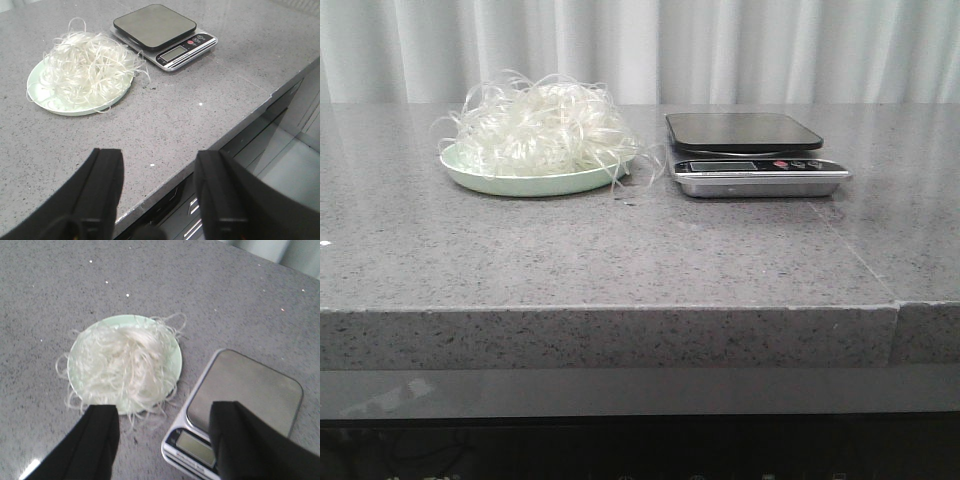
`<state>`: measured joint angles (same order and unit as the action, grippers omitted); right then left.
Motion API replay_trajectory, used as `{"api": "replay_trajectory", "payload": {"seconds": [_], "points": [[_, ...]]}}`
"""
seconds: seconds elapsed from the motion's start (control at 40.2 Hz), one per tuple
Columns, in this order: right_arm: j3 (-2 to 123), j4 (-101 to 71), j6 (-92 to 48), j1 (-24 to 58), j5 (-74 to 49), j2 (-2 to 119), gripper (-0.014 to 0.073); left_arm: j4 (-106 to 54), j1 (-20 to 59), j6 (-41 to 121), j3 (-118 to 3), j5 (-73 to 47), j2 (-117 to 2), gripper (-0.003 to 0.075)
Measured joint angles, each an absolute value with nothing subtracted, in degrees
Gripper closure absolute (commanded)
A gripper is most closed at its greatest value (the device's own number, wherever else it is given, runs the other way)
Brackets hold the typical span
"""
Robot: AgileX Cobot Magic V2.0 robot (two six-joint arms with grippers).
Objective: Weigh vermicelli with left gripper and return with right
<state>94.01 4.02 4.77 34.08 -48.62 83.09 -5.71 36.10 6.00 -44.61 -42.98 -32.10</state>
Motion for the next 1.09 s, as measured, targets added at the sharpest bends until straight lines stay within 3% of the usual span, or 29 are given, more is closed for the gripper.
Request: {"api": "replay_trajectory", "payload": {"seconds": [0.646, 1.094], "points": [[56.3, 5.0, 5.3, 34.1, -40.8, 45.6, 0.0081, -5.8, 36.1, 6.0, -44.6, -43.0, -32.1, 0.0300], [50.1, 4.8, 5.3, 34.1, -41.1, 39.7, 0.0081, -5.8, 36.1, 6.0, -44.6, -43.0, -32.1, 0.0300]]}}
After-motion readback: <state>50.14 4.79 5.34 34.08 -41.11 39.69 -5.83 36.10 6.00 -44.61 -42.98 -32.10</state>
